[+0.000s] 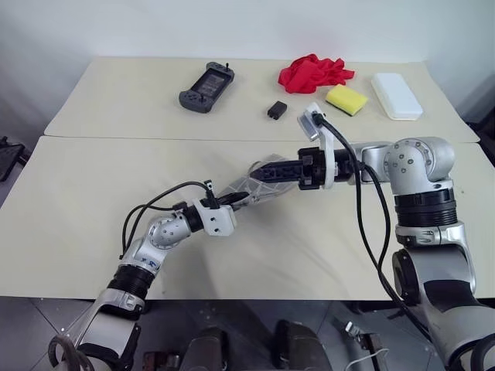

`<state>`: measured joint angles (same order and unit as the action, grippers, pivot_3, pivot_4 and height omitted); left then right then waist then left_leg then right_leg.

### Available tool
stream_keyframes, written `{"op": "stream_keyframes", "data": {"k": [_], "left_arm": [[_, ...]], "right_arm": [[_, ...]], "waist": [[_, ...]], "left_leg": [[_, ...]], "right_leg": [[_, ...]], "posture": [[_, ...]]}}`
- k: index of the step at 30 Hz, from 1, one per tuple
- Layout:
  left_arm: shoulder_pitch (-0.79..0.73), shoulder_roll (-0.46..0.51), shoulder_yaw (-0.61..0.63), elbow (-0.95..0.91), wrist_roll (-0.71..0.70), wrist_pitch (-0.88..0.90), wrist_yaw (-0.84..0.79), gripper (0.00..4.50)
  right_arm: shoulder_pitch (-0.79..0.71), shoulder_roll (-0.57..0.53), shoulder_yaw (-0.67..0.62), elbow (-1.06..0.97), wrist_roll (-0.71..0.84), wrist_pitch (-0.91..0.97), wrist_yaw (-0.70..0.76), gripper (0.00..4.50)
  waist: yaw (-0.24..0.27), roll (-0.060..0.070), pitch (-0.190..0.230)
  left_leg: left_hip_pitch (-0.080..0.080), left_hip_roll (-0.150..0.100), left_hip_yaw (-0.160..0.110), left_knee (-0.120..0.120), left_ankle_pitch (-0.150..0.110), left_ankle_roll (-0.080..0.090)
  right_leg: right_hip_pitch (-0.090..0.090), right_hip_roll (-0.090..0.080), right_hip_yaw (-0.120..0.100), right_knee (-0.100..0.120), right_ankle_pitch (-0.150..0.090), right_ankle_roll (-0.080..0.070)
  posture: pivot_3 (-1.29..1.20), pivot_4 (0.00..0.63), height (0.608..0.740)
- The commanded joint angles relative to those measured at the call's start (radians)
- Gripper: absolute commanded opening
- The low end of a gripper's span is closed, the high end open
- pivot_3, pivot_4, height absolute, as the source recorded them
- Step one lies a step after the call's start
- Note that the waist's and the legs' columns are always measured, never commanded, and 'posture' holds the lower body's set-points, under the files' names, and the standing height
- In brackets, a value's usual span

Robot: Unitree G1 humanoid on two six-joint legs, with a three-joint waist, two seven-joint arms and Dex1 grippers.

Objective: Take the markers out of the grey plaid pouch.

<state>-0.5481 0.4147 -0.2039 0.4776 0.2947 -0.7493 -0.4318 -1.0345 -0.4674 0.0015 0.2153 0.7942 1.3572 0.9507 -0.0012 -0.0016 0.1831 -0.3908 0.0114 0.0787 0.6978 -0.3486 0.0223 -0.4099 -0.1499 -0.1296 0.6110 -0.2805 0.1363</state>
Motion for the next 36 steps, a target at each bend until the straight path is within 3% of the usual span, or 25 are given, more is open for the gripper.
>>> {"op": "stream_keyframes", "data": {"k": [1, 5, 6, 10, 16, 20, 29, 36], "left_arm": [[-0.007, 0.005, 0.002, -0.004, -0.027, 0.006, -0.004, 0.0], [-0.005, -0.007, 0.016, -0.012, -0.093, 0.029, -0.029, 0.0], [-0.005, -0.012, 0.02, -0.015, -0.117, 0.038, -0.04, 0.0], [0.013, -0.047, 0.046, -0.068, -0.347, 0.172, -0.186, 0.0], [0.062, -0.032, 0.055, -0.177, -0.496, 0.329, -0.353, 0.0], [0.12, -0.018, 0.087, -0.306, -0.646, 0.539, -0.428, 0.0], [0.156, -0.021, 0.167, -0.418, -0.791, 0.811, -0.428, 0.0], [0.158, -0.015, 0.226, -0.433, -0.846, 0.914, -0.447, 0.0]], "right_arm": [[0.016, 0.014, -0.029, -0.039, 0.018, -0.021, -0.008, 1.52], [0.029, 0.033, -0.042, -0.045, 0.025, -0.055, 0.001, 0.13], [0.033, 0.035, -0.045, -0.046, 0.028, -0.064, 0.008, 0.04], [0.07, 0.021, -0.049, -0.042, 0.027, -0.151, 0.078, 0.04], [0.091, -0.027, -0.1, -0.003, 0.018, -0.25, 0.118, 0.04], [0.083, -0.089, -0.16, 0.091, -0.027, -0.314, 0.085, 0.04], [0.084, -0.203, -0.18, 0.23, -0.099, -0.408, 0.105, 0.04], [0.07, -0.273, -0.213, 0.395, -0.164, -0.508, 0.105, 0.04]], "waist": [[-0.001, 0.0, 0.0], [-0.002, 0.0, 0.0], [-0.002, 0.0, 0.0], [0.0, 0.0, 0.0], [-0.002, 0.0, 0.0], [-0.002, 0.0, 0.0], [-0.002, 0.0, 0.0], [-0.001, 0.0, 0.0]], "left_leg": [[0.0, 0.0, 0.0, 0.0, 0.0, 0.0], [0.0, 0.0, 0.0, 0.0, 0.0, 0.0], [0.0, 0.0, 0.0, 0.0, 0.0, 0.0], [0.0, 0.0, 0.0, 0.0, 0.0, 0.0], [0.0, 0.0, 0.0, 0.0, 0.0, 0.0], [0.0, 0.0, 0.0, 0.001, 0.0, 0.0], [0.0, 0.0, 0.001, 0.0, 0.0, 0.0], [0.0, 0.0, 0.001, 0.001, 0.0, 0.0]], "right_leg": [[0.0, 0.0, 0.0, 0.0, 0.0, 0.0], [0.0, 0.0, 0.0, 0.0, 0.0, 0.0], [0.0, 0.0, 0.0, 0.0, 0.0, 0.0], [0.0, 0.0, 0.0, 0.0, 0.0, 0.0], [0.0, 0.0, 0.0, 0.0, 0.0, 0.0], [0.0, 0.0, 0.0, 0.0, 0.0, 0.0], [0.0, 0.001, 0.001, 0.0, 0.0, 0.0], [0.001, 0.001, 0.001, 0.0, 0.0, 0.0]], "posture": [[0.0, 0.15, 0.74], [0.0, 0.15, 0.74], [0.0, 0.15, 0.74], [0.0, 0.15, 0.74], [0.0, 0.15, 0.74], [0.0, 0.15, 0.74], [0.0, 0.15, 0.74], [0.0, 0.15, 0.74]]}}
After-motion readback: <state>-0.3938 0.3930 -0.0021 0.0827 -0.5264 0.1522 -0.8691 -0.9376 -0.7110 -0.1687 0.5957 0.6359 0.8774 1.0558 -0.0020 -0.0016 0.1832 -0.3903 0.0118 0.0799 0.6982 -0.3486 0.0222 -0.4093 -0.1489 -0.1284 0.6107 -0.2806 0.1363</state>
